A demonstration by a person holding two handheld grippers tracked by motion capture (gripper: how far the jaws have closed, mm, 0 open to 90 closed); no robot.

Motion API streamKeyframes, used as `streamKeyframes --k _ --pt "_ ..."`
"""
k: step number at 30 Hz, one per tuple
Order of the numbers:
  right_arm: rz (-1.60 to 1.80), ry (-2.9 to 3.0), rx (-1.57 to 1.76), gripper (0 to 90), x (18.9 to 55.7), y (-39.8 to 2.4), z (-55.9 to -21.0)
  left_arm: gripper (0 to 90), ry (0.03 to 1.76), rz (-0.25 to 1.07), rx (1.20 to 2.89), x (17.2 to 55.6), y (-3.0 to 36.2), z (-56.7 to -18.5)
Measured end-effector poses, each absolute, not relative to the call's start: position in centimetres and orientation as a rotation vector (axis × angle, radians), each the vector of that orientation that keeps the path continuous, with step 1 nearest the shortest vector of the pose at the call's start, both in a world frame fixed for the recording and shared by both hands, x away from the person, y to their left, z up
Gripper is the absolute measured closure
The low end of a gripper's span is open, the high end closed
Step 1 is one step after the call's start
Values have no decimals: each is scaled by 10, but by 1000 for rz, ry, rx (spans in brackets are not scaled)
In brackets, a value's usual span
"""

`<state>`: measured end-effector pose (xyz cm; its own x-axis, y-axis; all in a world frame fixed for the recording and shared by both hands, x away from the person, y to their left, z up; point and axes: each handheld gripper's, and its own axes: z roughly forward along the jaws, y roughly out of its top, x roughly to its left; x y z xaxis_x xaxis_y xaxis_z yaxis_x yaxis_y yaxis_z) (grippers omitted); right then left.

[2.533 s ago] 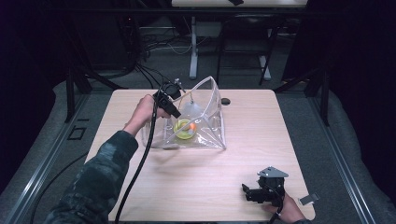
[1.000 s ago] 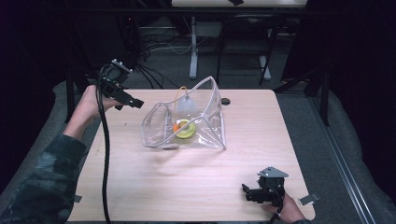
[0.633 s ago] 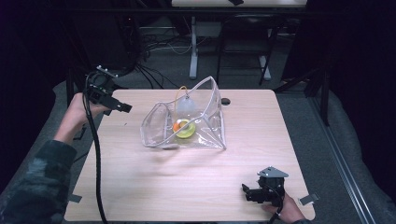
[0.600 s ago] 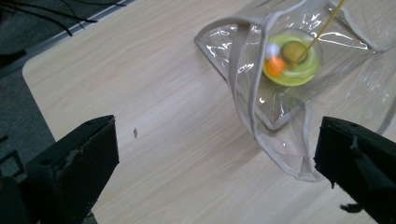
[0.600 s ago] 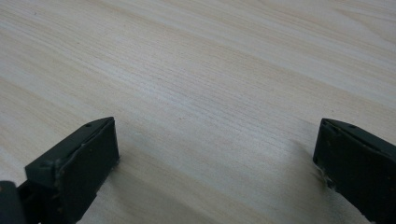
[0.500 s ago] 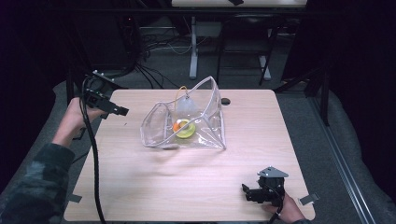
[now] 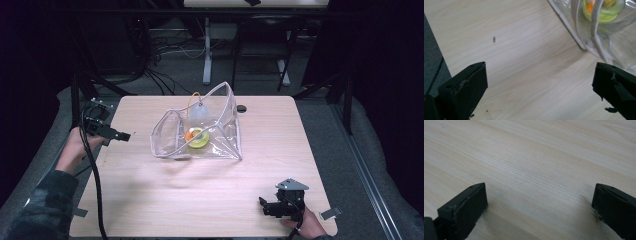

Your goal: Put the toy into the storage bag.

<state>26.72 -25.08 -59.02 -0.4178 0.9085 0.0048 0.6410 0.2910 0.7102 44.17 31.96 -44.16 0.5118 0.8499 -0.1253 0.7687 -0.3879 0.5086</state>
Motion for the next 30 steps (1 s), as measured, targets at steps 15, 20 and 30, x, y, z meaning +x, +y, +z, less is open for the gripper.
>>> streamKeyframes --k 15,20,30 --pt "906 2164 1390 0 267 -251 -590 2 1406 162 2202 410 333 -507" --pt "905 2162 1390 0 267 -251 -590 2 1396 170 2148 398 336 -525" --pt "904 2165 1390 0 267 -251 -590 2 1396 202 2131 390 341 -542"
